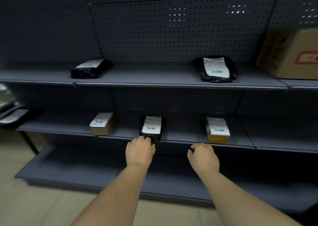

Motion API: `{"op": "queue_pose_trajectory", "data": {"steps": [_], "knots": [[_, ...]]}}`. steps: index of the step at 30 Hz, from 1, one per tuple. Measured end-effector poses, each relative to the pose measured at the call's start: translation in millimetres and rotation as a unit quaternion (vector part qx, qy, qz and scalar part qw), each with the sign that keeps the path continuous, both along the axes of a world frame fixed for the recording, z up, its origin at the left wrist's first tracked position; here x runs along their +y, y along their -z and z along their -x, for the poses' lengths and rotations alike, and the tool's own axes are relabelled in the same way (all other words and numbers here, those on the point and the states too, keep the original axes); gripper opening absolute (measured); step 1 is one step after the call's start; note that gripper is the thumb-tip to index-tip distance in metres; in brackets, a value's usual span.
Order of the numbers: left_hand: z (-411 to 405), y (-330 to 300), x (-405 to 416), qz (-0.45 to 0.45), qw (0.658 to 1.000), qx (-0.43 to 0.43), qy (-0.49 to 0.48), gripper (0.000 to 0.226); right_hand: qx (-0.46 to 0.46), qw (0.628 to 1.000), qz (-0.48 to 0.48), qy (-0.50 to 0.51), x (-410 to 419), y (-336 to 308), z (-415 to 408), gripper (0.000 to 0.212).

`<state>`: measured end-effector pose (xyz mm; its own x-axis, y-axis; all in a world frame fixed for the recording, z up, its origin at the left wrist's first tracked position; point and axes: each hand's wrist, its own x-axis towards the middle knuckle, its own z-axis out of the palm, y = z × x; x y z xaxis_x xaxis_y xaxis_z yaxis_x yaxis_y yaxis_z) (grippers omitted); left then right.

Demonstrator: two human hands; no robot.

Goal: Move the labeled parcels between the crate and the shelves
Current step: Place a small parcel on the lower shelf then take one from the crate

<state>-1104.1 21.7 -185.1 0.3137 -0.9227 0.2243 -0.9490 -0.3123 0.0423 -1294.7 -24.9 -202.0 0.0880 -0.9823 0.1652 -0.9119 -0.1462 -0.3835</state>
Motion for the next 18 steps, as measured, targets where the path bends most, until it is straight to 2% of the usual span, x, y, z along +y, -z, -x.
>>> {"op": "queue_pose_trajectory", "data": {"steps": [10, 18], "knots": [[-62, -6, 43, 0.002, 0.999, -0.013, -0.047, 0.032, 0.007, 0.999, 0.013, -0.035, 23, -8, -64, 0.029], [-161, -11, 66, 0.005, 0.999, -0.021, -0.048, 0.032, -0.006, 0.999, 0.008, -0.051, 40, -14, -172, 0.030]]}}
